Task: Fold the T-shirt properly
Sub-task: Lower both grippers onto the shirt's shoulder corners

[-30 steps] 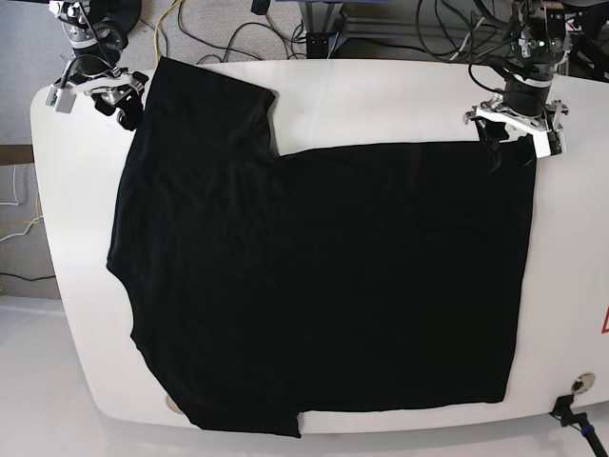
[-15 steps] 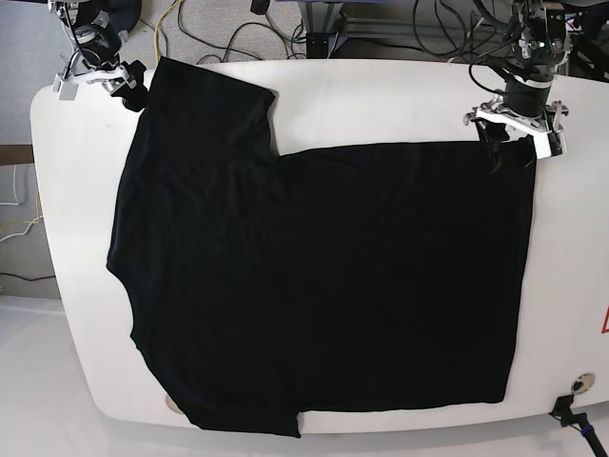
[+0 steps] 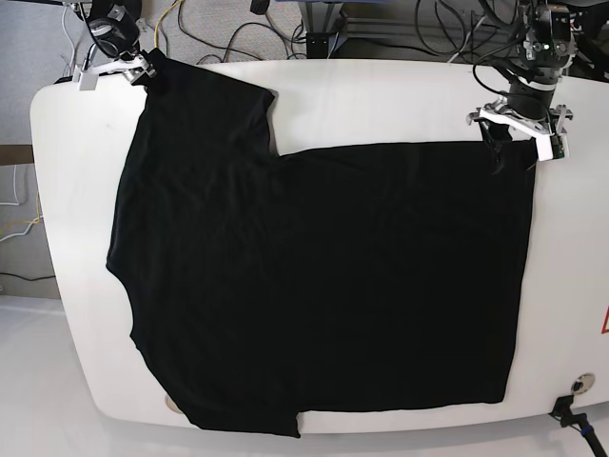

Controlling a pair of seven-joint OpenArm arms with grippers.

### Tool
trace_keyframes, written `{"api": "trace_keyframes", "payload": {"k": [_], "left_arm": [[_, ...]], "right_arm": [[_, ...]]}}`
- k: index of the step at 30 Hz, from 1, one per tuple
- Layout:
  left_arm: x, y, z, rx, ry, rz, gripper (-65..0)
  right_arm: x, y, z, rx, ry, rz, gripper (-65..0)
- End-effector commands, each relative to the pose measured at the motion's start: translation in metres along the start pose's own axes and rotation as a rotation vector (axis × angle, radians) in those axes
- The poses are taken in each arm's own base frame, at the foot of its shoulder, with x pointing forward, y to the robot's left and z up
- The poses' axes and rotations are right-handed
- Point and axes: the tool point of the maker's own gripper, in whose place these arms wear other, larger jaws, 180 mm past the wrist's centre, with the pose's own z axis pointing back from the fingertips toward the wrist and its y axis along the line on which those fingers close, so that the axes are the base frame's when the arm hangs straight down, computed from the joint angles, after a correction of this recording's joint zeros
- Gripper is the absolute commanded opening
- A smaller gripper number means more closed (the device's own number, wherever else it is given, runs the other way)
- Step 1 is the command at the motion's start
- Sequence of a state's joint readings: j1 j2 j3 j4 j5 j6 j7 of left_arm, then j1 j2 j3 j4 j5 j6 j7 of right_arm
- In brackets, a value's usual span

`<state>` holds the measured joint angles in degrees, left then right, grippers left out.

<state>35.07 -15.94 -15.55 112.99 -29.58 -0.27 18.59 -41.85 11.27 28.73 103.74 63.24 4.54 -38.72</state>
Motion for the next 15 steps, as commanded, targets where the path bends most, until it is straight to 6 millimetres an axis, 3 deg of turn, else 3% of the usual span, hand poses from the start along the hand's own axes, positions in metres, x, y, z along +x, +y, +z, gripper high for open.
{"api": "trace_keyframes", "payload": {"k": [1, 4, 15], "left_arm": [[0.011, -0.002, 0.001, -0.008, -0.038, -0.009, -30.2], [0.011, -0.002, 0.001, -0.008, -0.038, -0.009, -30.2], [0.011, -0.002, 0.001, -0.008, -0.038, -0.009, -30.2]], "right_arm": [[-0.001, 0.01, -0.001, 0.034, 0.005, 0.025, -27.8], [-0.008, 0.013, -0.003, 0.044, 0.025, 0.025, -27.8], [-0.004, 0.02, -0.007, 0.063, 0.015, 0.029, -27.9]]}}
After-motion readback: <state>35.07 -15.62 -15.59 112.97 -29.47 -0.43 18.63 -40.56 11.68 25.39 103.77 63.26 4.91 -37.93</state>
